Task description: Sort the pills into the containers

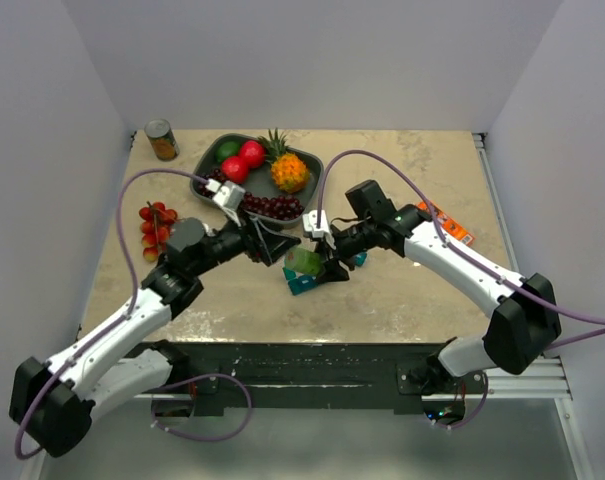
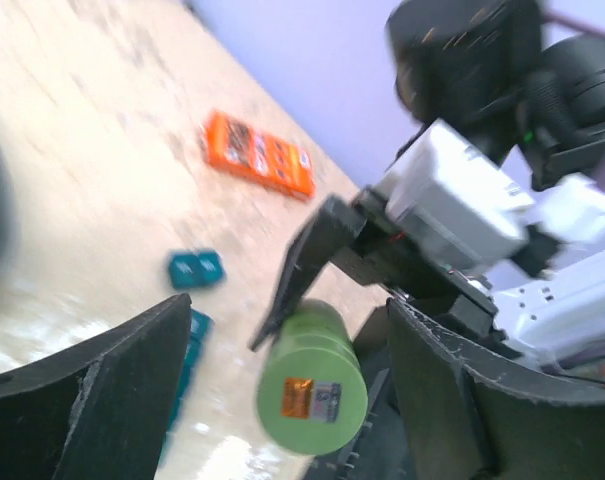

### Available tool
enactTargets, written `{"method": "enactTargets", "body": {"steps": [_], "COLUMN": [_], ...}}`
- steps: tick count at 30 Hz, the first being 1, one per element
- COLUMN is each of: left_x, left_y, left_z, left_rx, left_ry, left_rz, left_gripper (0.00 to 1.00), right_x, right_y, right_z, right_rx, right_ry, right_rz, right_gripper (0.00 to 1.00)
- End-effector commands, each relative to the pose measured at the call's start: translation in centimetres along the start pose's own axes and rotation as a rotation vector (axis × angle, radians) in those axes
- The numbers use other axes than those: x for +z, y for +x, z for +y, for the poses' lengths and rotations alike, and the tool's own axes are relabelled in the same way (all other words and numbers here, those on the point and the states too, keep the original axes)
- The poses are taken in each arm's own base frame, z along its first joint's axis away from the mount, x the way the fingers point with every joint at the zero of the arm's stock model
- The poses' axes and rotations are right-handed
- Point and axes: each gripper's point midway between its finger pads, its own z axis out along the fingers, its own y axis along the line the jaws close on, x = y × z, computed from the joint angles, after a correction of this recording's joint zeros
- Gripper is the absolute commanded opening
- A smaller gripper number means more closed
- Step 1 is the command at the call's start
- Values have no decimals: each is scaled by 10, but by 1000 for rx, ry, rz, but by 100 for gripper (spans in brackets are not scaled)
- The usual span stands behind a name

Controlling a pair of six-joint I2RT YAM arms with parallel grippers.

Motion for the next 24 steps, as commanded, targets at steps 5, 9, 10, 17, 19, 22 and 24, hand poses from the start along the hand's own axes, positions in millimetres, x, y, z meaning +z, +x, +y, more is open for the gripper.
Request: {"method": "enactTargets", "body": {"steps": [5,9,10,17,19,22,24], "left_x": [-46,-60,-59,-34,-29,-21,-17], "left_y": [-3,25,26,38,40,44,46], "left_z": [-32,-55,-53,-52,-54,-51,-46], "left_rx": [575,774,822,911,910,898,900], "left_ry": [265,505,508,531,543,533,507], "left_rz": [44,69,61,122,127,146,152], "left_gripper": [82,84,84,82,82,80,80], "right_x": [-9,-9,-9,-10,-9,-10,-10], "right_y": [-1,3,3,3,3,2,1], "right_z": [18,22,23,24,26,27,27], "right_rx": [-118,-130,-136,-144,-140,-149,-151], "right_ry": [-49,-69,-74,-82,-87,-87,-87], "right_rz": [-2,10,10,8,7,3,1], "right_gripper": [0,0,0,0,0,0,0]}}
